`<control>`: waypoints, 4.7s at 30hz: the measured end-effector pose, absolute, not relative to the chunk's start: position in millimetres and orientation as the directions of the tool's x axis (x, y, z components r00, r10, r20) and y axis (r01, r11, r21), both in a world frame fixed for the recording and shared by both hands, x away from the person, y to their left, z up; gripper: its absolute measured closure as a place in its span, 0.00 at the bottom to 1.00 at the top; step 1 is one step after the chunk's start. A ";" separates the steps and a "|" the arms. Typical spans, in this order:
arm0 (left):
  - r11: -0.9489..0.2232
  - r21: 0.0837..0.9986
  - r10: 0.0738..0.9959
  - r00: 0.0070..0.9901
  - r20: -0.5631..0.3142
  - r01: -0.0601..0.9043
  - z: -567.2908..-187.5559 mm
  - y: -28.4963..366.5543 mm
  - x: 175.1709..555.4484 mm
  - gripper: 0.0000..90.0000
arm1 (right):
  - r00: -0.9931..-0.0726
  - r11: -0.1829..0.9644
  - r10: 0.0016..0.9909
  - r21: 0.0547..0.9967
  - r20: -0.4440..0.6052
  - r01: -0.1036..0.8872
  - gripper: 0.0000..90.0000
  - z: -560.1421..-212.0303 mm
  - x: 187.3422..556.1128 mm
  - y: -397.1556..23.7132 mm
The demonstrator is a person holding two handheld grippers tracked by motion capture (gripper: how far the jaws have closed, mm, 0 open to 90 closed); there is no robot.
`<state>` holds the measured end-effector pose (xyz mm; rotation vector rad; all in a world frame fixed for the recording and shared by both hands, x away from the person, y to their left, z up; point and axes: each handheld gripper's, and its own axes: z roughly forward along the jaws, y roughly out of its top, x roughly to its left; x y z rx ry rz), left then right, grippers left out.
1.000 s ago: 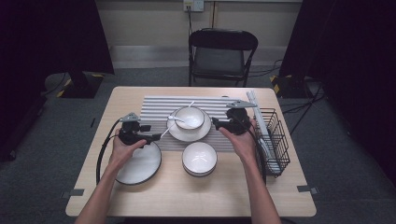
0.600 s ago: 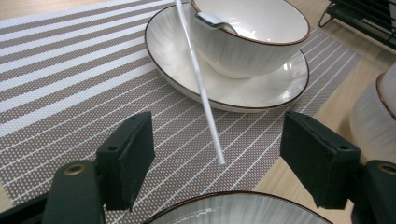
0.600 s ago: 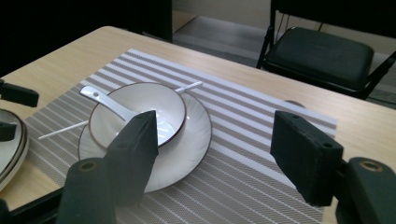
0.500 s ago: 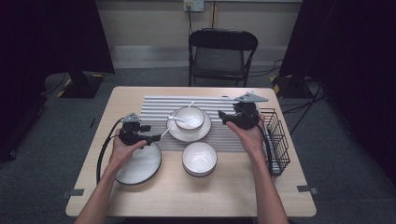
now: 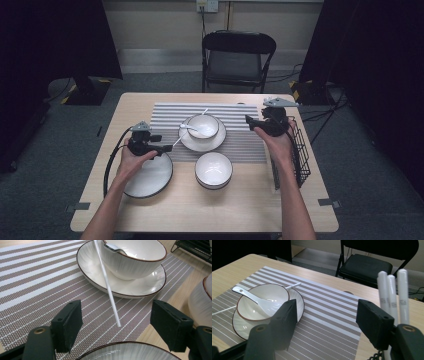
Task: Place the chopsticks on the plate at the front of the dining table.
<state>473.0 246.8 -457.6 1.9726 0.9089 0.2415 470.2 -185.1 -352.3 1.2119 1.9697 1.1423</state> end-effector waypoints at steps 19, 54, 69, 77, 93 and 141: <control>-0.310 0.806 0.676 0.713 -0.185 0.504 -460.2 245.2 473.5 0.28 | -0.372 0.185 0.928 0.872 -0.003 0.454 0.42 -356.6 485.0 -209.9; -0.298 0.812 0.682 0.707 -0.186 0.501 -459.5 246.2 473.8 0.28 | -0.413 0.219 0.910 0.858 -0.008 0.465 0.74 -359.2 465.2 -221.4; -0.299 0.814 0.689 0.703 -0.176 0.498 -457.2 248.4 473.4 0.29 | -0.393 0.207 0.919 0.869 -0.016 0.449 0.90 -351.1 464.0 -220.9; -0.300 0.816 0.690 0.703 -0.172 0.494 -456.8 248.4 473.4 0.29 | -0.383 0.190 0.924 0.874 -0.004 0.447 0.91 -351.9 460.3 -227.4; -0.290 0.821 0.691 0.701 -0.176 0.492 -456.1 247.8 472.7 0.29 | -0.375 0.232 0.926 0.843 -0.039 0.485 0.92 -357.2 458.1 -227.2; -0.281 0.830 0.705 0.691 -0.162 0.482 -454.4 248.2 471.9 0.29 | -0.343 0.120 0.939 0.941 -0.004 0.317 0.95 -311.1 437.6 -246.5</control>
